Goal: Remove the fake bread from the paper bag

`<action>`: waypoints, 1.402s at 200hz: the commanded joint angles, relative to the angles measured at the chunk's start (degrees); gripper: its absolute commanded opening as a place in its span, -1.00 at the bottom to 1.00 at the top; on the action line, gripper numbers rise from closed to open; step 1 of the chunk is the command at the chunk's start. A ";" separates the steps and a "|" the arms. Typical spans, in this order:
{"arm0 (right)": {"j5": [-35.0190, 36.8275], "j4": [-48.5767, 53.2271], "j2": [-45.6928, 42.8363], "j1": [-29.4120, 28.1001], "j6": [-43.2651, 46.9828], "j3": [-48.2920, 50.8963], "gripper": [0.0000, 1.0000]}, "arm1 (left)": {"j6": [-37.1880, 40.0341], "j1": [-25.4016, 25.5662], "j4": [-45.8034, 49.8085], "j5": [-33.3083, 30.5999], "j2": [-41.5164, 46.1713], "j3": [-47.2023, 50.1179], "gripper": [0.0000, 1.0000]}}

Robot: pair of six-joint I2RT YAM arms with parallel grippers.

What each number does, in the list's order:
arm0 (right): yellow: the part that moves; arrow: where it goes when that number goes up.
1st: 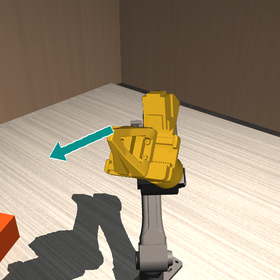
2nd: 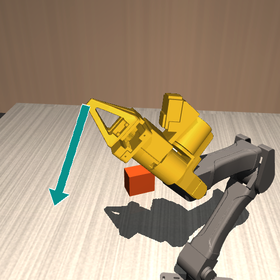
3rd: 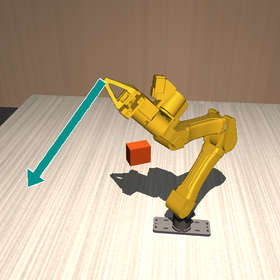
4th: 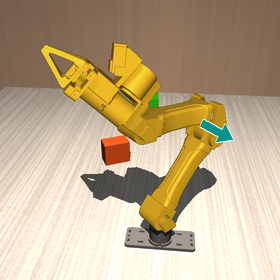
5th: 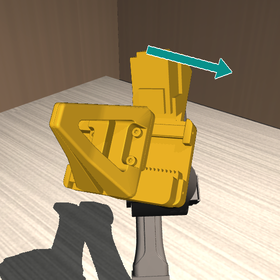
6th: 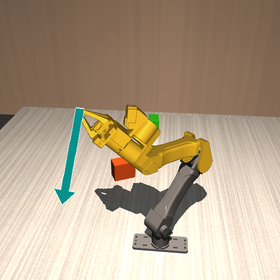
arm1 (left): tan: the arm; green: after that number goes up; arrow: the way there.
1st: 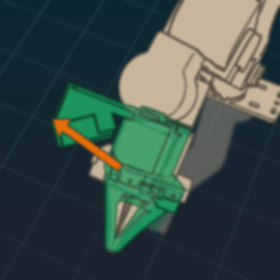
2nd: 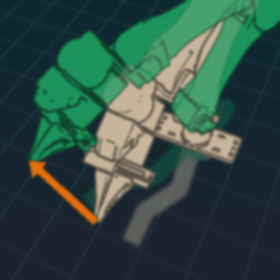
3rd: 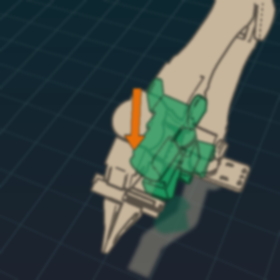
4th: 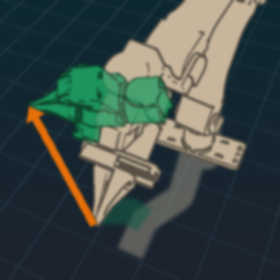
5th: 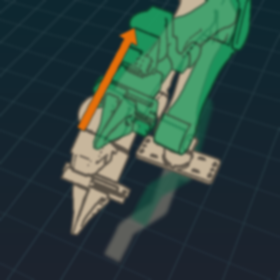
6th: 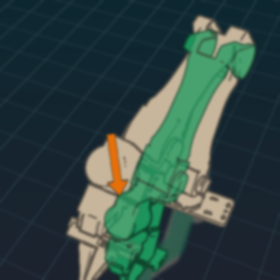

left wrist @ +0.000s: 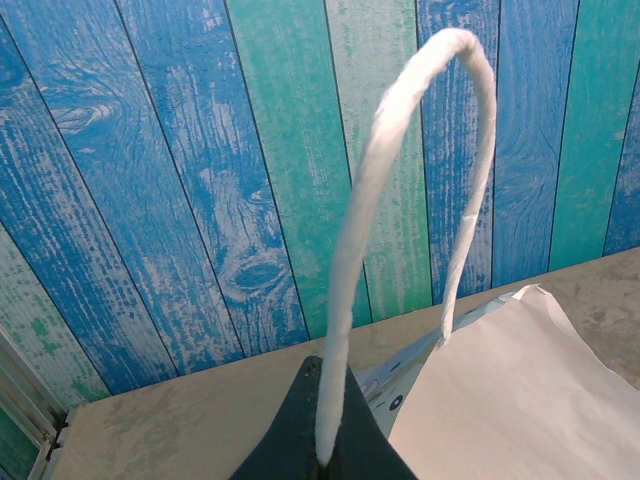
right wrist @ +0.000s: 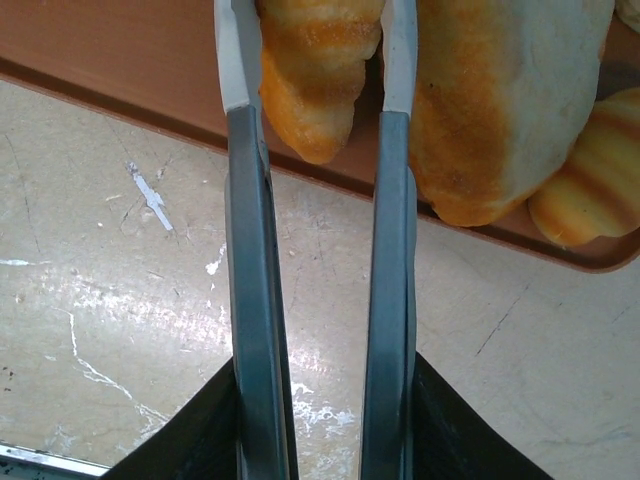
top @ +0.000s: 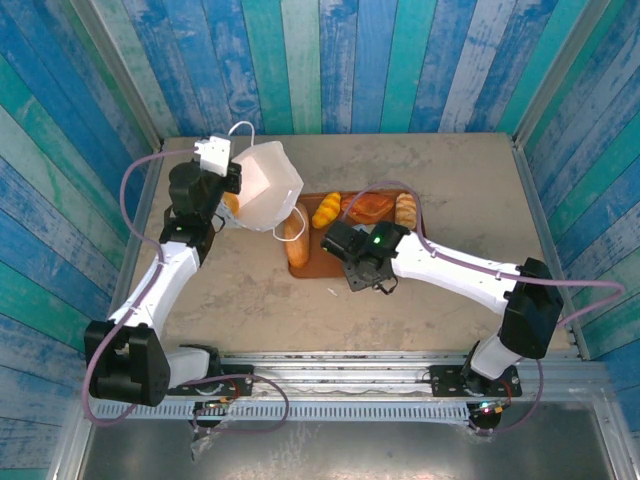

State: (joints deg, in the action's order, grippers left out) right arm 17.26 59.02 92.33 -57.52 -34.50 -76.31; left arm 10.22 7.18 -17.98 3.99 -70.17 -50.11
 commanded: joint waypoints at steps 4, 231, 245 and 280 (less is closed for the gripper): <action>1.80 1.71 1.85 -0.30 0.47 -1.38 -0.20 | -0.81 -0.24 -0.57 0.58 -0.66 -1.68 -0.99; -5.02 -1.06 -5.46 -0.84 3.05 -4.75 -0.31 | 0.09 -0.24 0.60 1.20 0.02 -2.35 -0.99; -7.42 -3.11 -5.85 -0.84 3.25 -4.32 -0.41 | 0.07 -0.24 0.57 1.33 0.21 -2.03 -0.99; -14.42 -9.18 -4.00 -0.84 4.43 -4.16 -0.46 | -0.15 -0.21 0.40 1.10 0.50 -1.62 -0.99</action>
State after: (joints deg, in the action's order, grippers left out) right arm 8.54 55.27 87.68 -58.06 -31.38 -79.59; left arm 10.22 7.18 -17.76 4.86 -70.17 -51.00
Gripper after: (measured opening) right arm 0.277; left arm 0.043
